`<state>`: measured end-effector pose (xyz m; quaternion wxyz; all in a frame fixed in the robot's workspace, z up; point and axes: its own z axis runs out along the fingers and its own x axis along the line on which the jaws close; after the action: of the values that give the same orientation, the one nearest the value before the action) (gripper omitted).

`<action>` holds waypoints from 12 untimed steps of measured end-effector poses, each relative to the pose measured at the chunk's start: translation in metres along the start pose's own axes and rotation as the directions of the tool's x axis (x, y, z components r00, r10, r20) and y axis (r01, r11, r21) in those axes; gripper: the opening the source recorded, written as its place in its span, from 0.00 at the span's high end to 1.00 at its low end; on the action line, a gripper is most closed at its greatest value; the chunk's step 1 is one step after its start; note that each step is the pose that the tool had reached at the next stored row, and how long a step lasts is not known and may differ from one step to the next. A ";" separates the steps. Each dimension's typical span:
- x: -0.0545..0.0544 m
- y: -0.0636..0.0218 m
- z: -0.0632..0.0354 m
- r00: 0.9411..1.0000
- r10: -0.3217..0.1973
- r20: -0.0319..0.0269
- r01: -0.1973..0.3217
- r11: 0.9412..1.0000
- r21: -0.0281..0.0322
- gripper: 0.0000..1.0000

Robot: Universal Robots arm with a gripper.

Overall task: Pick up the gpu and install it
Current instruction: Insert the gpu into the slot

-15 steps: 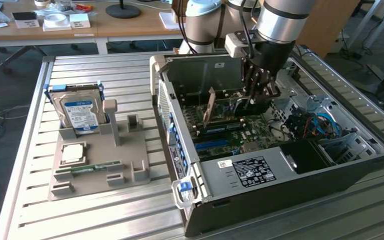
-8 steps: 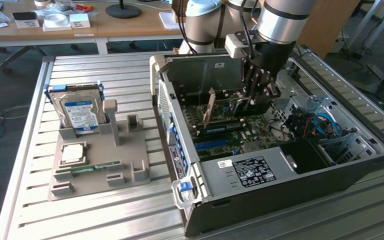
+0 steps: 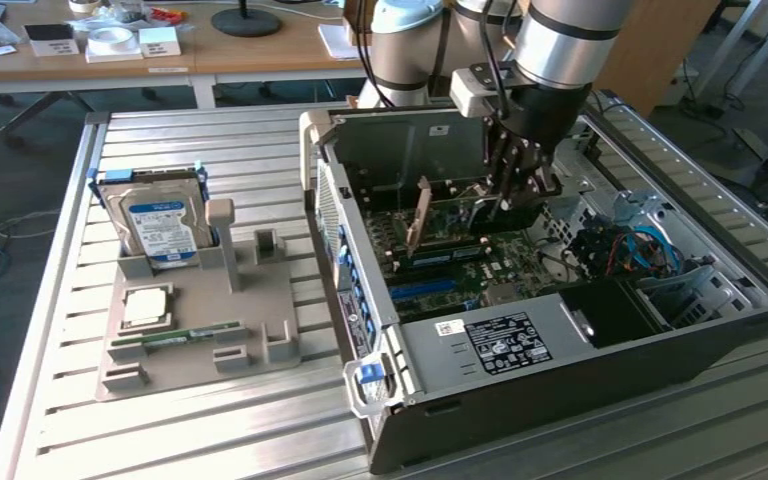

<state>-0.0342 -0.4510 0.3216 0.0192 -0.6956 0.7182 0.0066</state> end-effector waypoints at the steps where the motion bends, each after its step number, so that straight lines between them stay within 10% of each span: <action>1: 0.000 0.0000 0.0000 1.000 0.000 0.000 0.000 1.000 0.000 0.73; 12: 0.000 0.0029 0.0003 1.000 0.000 0.000 0.000 1.000 0.000 0.73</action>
<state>-0.0371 -0.4510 0.3213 0.0192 -0.6957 0.7181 0.0066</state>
